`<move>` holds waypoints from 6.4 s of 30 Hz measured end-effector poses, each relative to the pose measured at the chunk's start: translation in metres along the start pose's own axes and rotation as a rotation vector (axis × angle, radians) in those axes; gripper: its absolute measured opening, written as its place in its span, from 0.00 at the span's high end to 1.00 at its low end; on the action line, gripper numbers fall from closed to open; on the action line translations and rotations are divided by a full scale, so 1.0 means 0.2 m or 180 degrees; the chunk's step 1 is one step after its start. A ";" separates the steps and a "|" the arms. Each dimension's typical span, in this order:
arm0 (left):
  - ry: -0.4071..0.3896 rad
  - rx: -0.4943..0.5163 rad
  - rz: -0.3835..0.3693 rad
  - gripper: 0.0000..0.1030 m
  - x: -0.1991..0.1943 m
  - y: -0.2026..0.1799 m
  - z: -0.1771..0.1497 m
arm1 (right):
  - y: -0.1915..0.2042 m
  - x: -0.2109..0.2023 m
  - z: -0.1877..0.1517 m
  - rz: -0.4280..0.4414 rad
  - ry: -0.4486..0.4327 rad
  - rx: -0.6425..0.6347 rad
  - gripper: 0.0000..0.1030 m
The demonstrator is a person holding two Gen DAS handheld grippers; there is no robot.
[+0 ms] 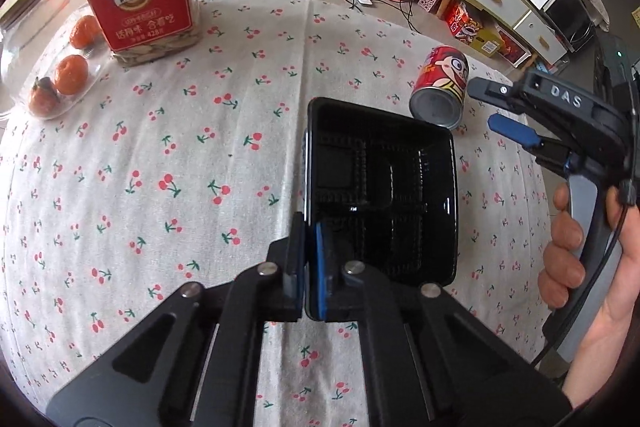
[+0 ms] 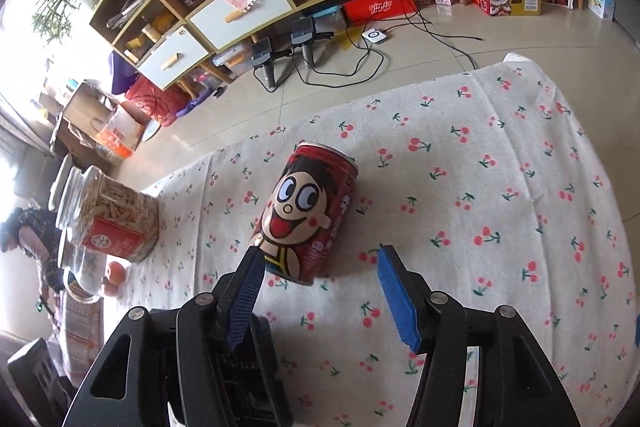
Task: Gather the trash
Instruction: 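Grasp the black plastic tray with the left tool while the right tool grasps the red cartoon-face can, then carry the tray and can to the basin while the right tool opens to drop the can, then lower the black tray into the basin and open the left tool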
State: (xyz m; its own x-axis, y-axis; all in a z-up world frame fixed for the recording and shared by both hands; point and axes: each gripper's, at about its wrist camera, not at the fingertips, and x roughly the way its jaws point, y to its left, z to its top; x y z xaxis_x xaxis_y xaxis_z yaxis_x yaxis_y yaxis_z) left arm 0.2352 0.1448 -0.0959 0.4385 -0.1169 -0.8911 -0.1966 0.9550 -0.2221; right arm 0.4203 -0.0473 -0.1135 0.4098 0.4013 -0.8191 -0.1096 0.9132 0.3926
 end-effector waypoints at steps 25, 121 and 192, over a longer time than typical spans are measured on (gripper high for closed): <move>-0.0157 -0.0194 0.0180 0.95 -0.09 0.15 0.02 | 0.21 0.11 -0.11 -0.0610 -0.0103 -0.0595 0.45; 0.0165 0.1227 -0.0584 0.94 0.30 -1.89 -0.54 | -1.86 -1.40 -0.81 -0.1113 -0.0443 0.1606 0.44; 0.0121 0.1168 -0.1213 0.83 0.17 -1.72 -0.41 | -1.76 -1.41 -0.77 -0.0829 -0.0621 0.1410 0.44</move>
State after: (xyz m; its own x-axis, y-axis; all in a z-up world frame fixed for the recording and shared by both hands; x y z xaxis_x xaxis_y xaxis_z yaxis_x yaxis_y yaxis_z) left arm 0.2467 -0.2100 -0.0826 0.3856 -0.4775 -0.7895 0.2932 0.8747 -0.3859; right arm 0.2044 -0.4712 -0.0855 0.5373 0.1071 -0.8366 0.3923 0.8463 0.3603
